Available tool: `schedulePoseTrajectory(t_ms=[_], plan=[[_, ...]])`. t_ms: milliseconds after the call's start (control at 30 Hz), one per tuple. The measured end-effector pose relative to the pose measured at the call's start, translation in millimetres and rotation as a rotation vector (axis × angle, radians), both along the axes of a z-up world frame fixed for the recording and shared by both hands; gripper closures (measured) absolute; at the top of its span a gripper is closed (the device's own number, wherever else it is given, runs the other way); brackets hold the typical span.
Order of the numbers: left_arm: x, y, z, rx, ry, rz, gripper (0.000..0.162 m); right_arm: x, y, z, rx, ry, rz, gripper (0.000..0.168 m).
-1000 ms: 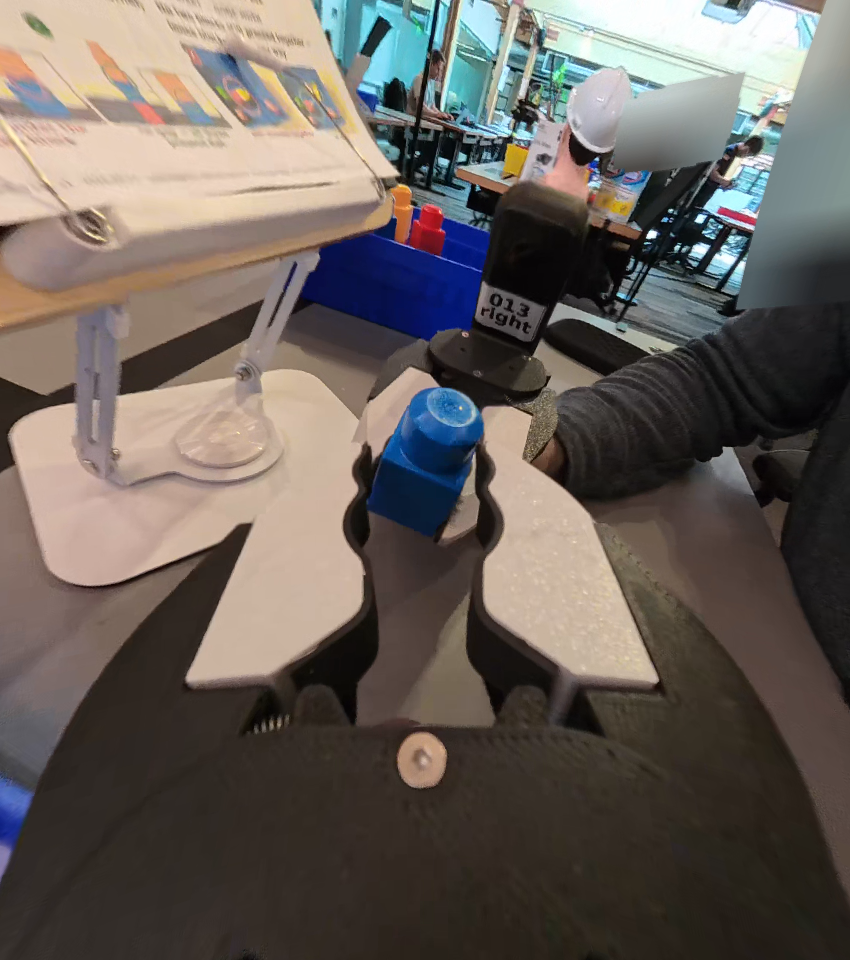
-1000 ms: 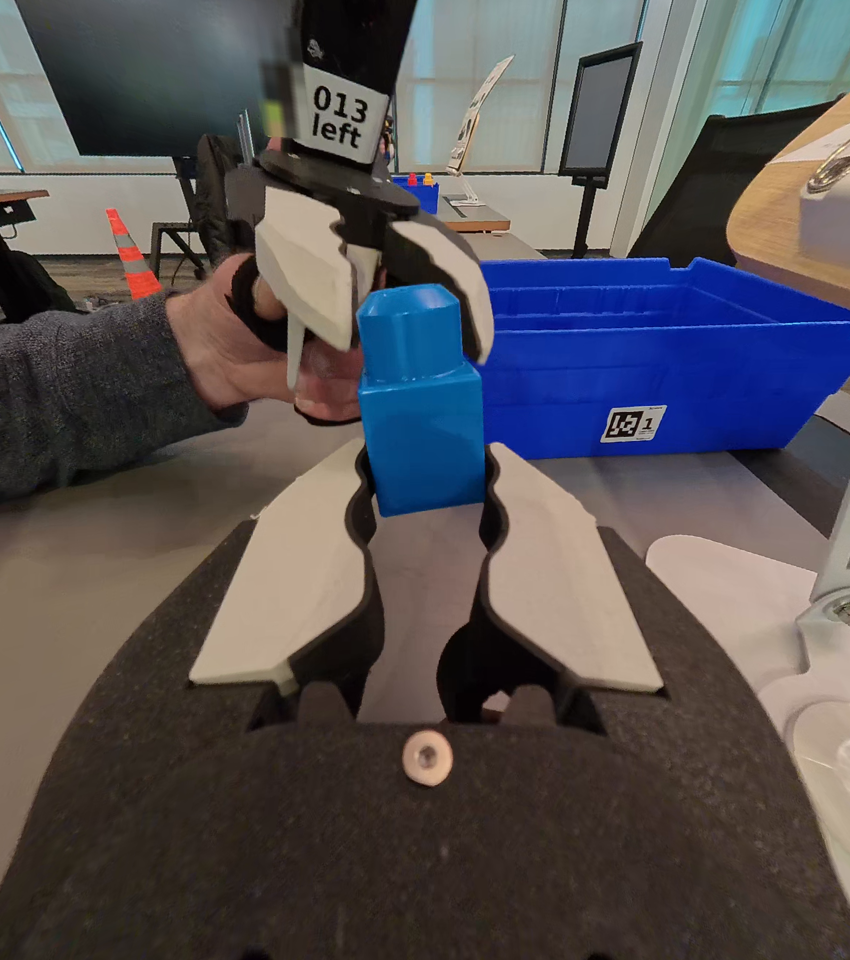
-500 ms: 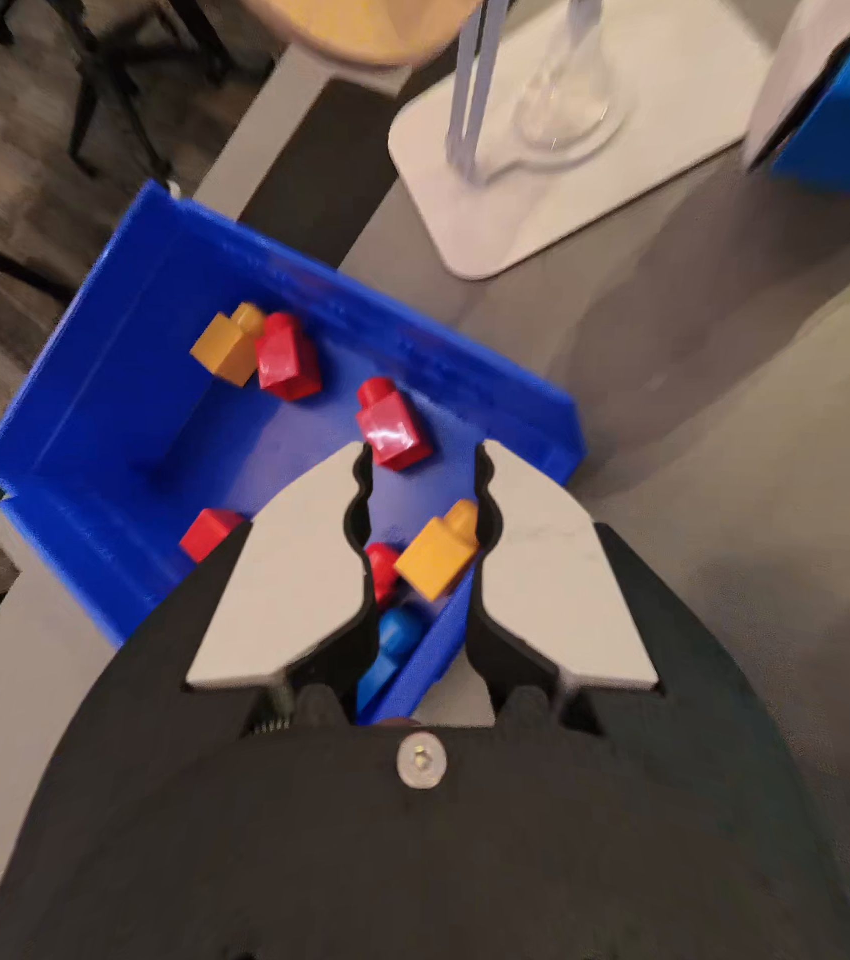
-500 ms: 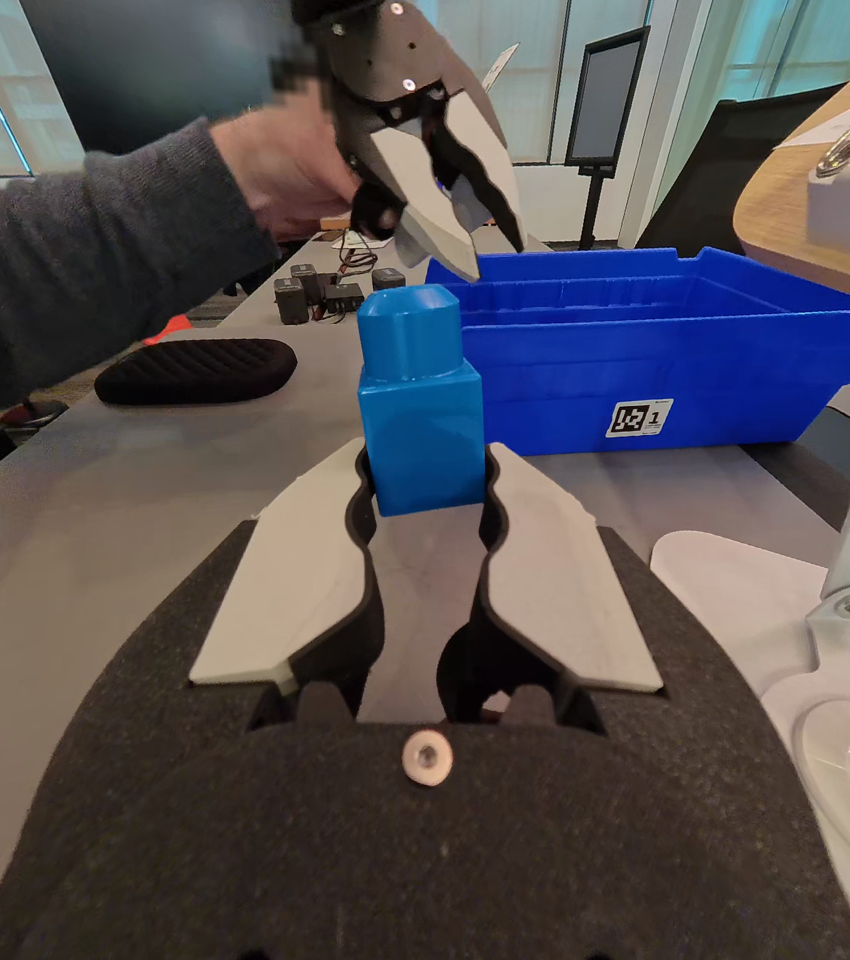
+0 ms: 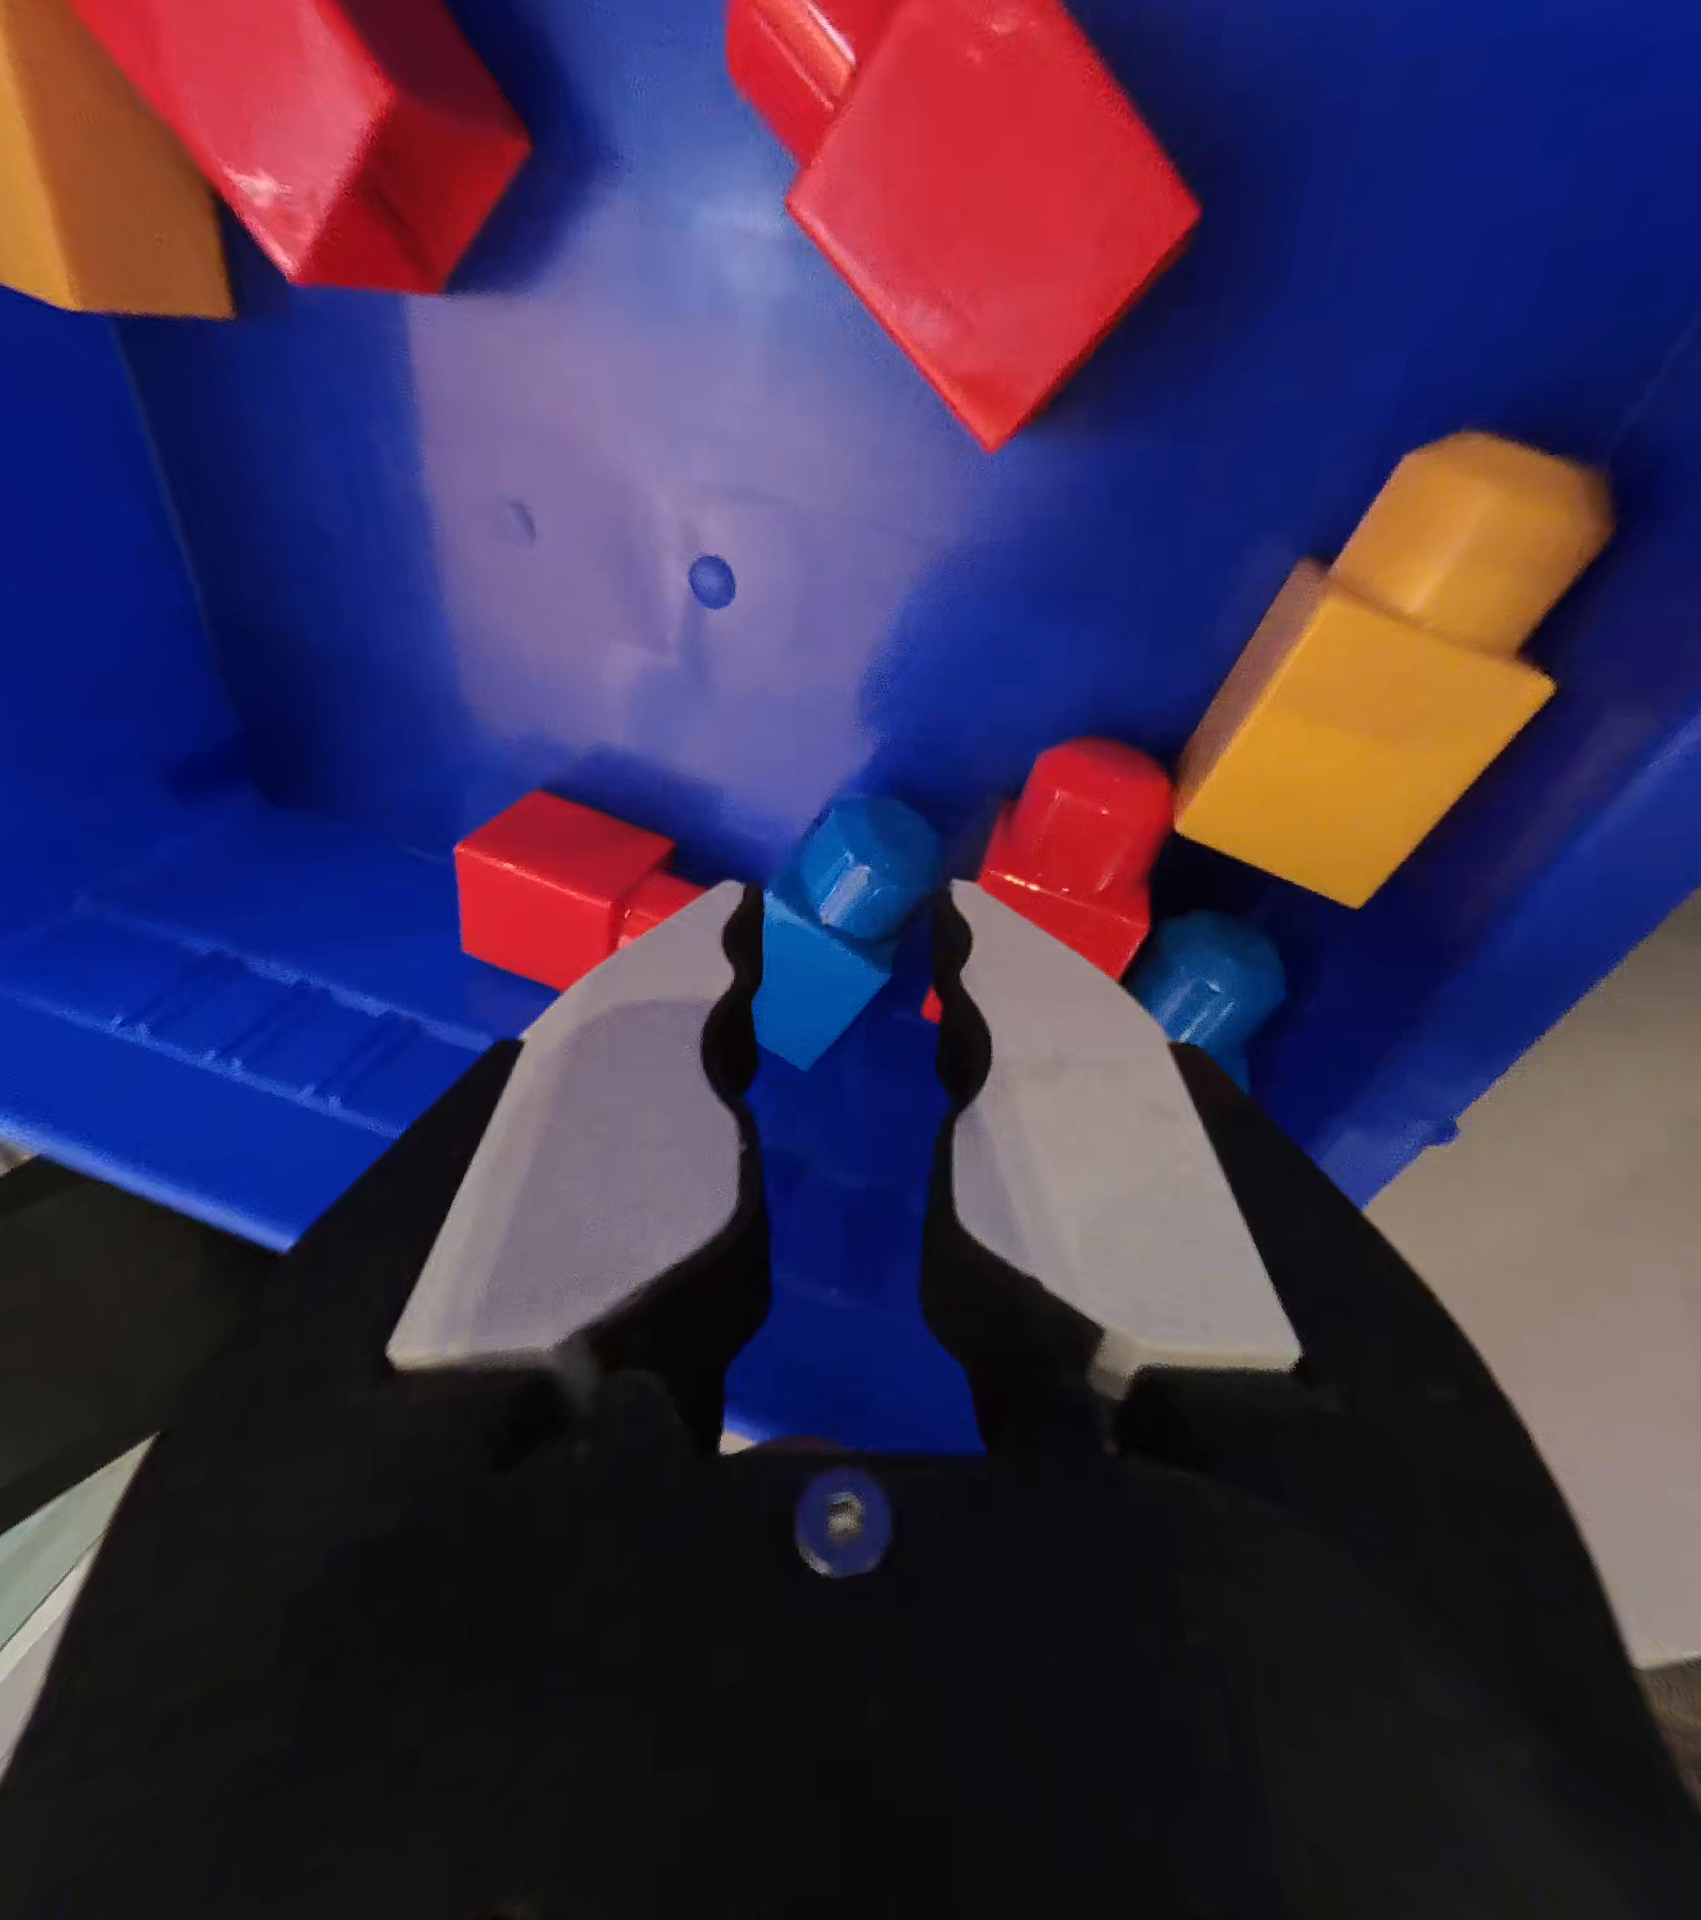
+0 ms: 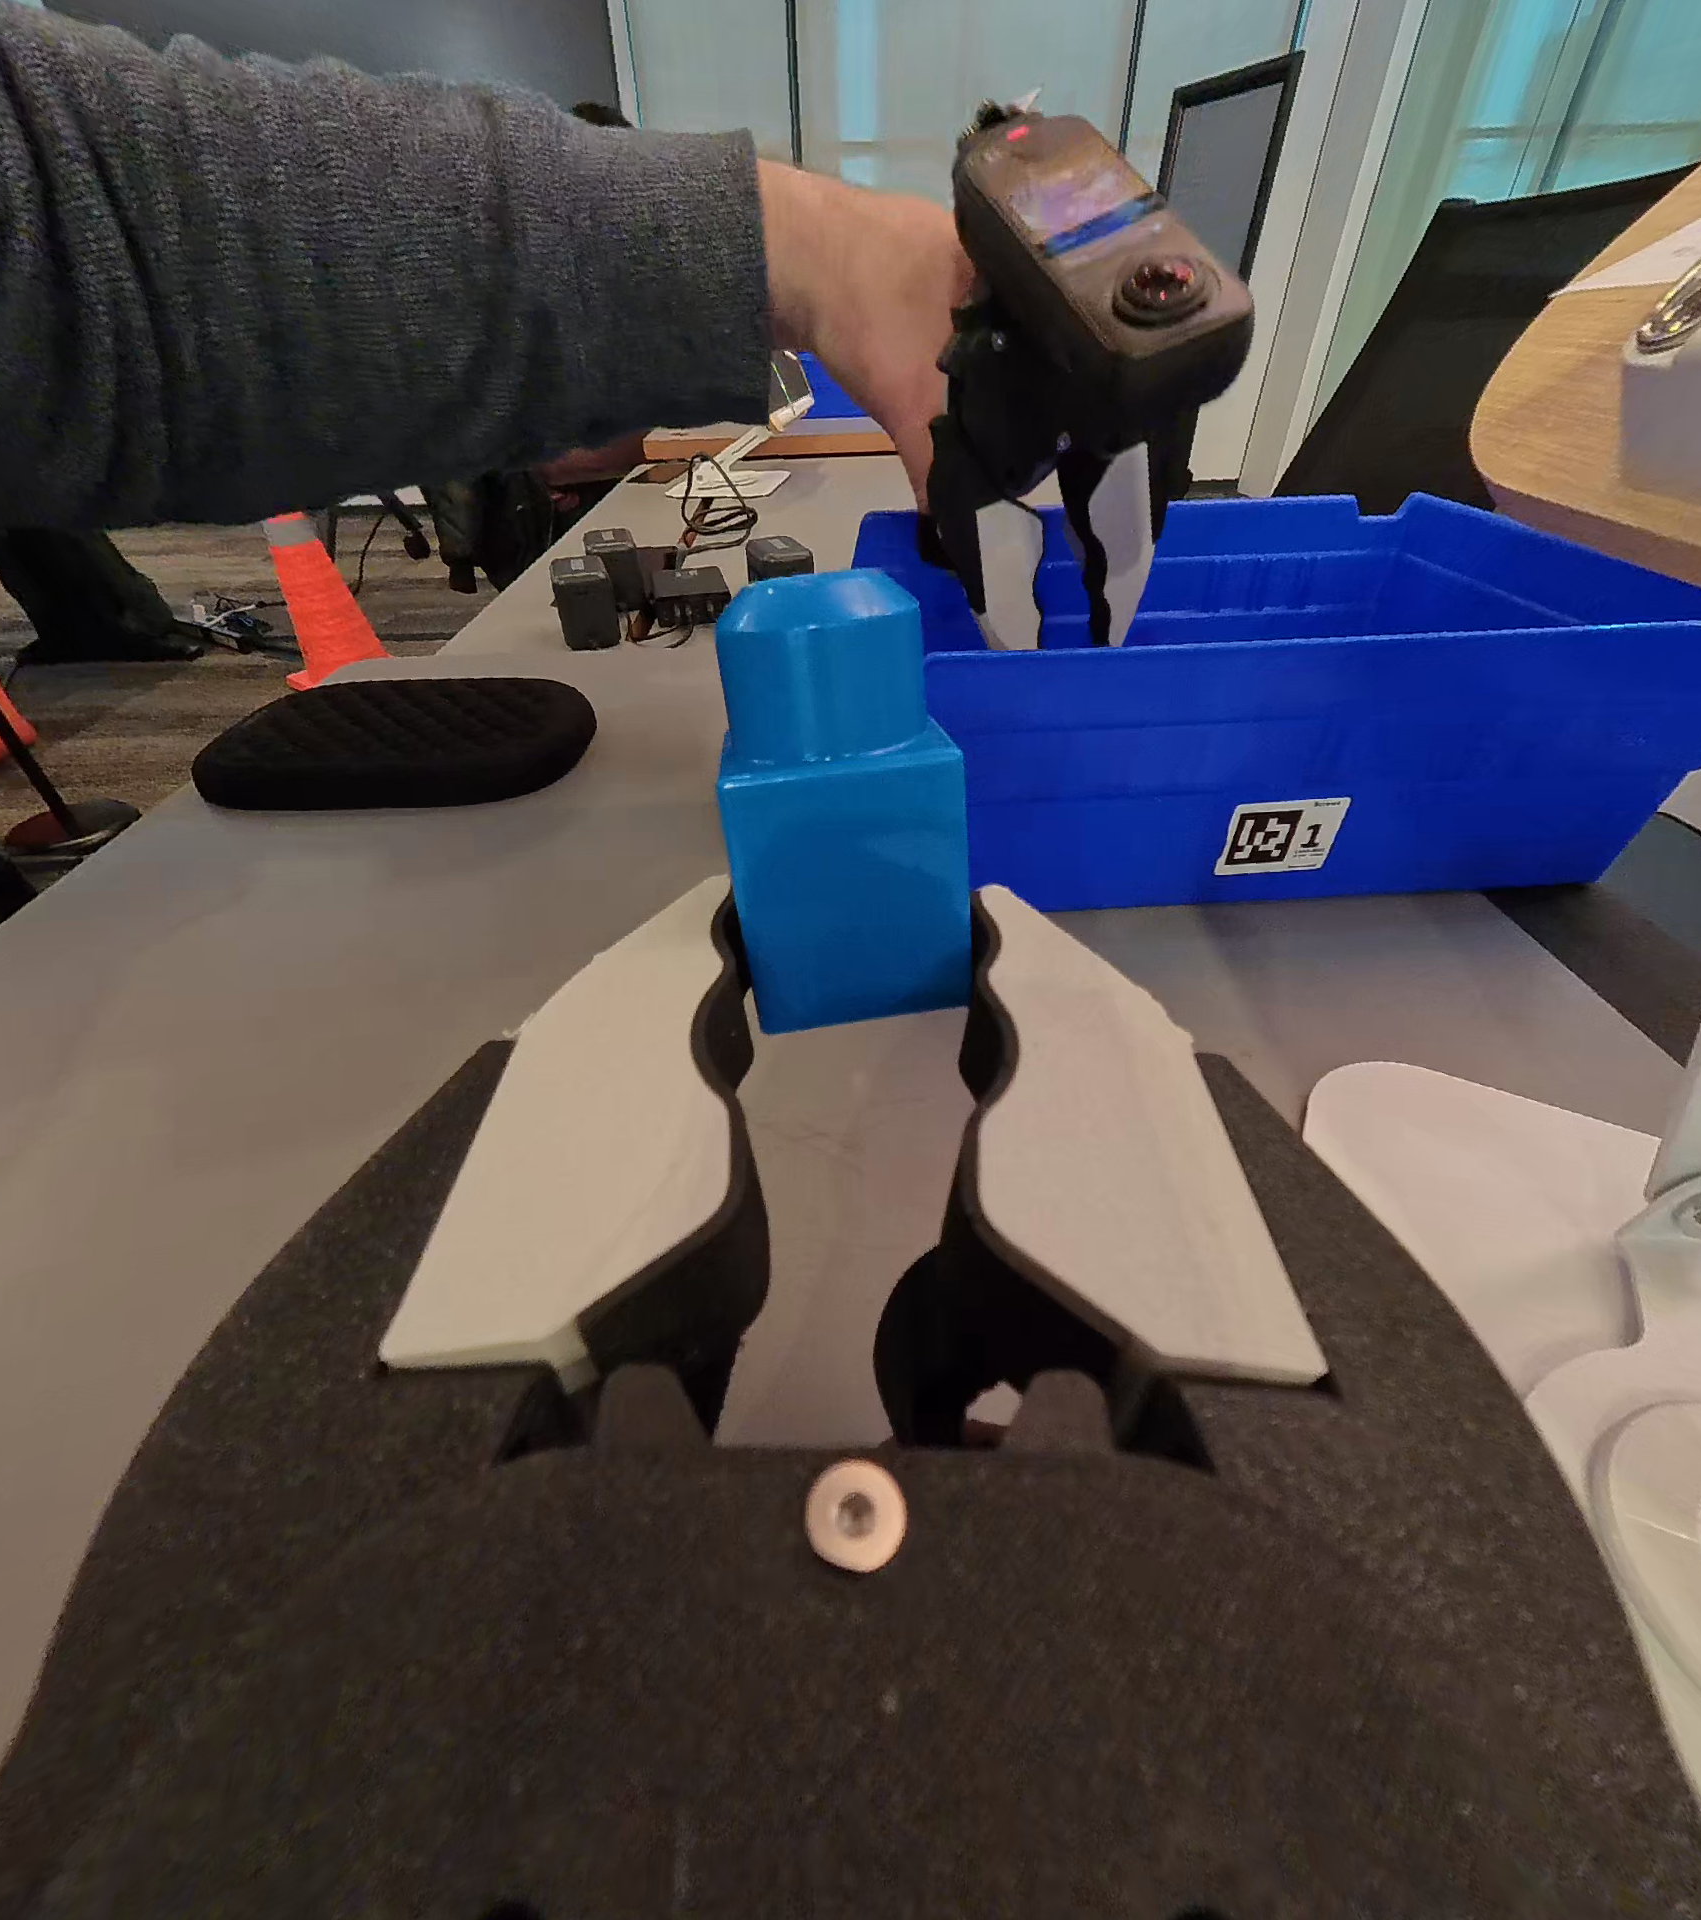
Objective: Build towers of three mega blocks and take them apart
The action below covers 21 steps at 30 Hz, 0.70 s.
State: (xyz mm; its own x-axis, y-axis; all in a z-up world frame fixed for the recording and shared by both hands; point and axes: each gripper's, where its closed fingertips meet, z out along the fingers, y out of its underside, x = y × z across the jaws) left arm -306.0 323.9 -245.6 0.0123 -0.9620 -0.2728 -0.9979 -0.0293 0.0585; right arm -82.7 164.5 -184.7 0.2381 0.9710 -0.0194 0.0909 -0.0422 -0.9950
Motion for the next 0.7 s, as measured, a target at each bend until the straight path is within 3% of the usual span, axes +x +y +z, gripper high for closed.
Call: schedulePoseTrajectory(t_ms=[33,400,700], plan=[[0,-1,-4,-0.023,0.01,-0.006,0.132,0,0,0,-0.001,0.001,0.0,0.131],[-5,14,-26,-0.033,0.183,-0.085,0.133,0,0,0,-0.001,0.001,0.0,0.131],[-10,22,-33,-0.024,0.194,-0.025,0.132,0,0,0,0.001,0.0,-0.001,0.131]])
